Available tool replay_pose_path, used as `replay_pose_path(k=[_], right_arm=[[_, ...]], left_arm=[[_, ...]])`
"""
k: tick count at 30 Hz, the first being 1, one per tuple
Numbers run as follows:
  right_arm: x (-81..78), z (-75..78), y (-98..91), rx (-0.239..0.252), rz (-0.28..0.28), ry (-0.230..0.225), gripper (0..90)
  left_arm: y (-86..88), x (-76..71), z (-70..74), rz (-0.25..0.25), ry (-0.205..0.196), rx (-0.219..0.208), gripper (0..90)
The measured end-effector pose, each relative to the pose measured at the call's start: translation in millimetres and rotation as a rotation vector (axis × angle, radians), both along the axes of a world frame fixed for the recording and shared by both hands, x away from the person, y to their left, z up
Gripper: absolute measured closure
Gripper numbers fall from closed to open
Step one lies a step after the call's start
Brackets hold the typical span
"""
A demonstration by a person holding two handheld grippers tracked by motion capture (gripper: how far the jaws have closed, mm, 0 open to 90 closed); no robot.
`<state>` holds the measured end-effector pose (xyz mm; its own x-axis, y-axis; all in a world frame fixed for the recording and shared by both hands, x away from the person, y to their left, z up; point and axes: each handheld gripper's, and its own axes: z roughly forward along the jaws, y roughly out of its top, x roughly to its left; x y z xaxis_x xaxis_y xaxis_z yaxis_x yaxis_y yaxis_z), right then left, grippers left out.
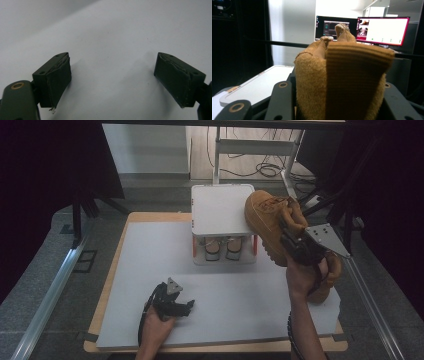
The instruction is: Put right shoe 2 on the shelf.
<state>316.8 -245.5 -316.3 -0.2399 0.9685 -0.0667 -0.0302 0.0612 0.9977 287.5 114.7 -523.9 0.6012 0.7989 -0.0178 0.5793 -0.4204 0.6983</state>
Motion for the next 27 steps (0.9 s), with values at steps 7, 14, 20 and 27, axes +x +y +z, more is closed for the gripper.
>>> replay_pose_path(k=[7,14,20,27], right_arm=[[9.0,-1.5,17.0,0.003,0.029,-0.003,54.8],[17.5,-4.7,33.7,0.01,0.06,0.003,54.8],[23.9,-6.1,46.5,0.01,0.083,0.003,54.7],[32.9,-6.0,56.5,0.003,0.096,0.005,54.8]], left_arm=[[-0.1,-0.1,0.0,-0.001,-0.001,0.0,14.3],[-0.1,-0.2,0.0,-0.002,-0.002,-0.001,14.5],[-0.1,-0.3,0.0,-0.002,-0.002,0.0,14.6],[-0.1,-0.3,-0.1,-0.002,-0.004,-0.001,14.6]])
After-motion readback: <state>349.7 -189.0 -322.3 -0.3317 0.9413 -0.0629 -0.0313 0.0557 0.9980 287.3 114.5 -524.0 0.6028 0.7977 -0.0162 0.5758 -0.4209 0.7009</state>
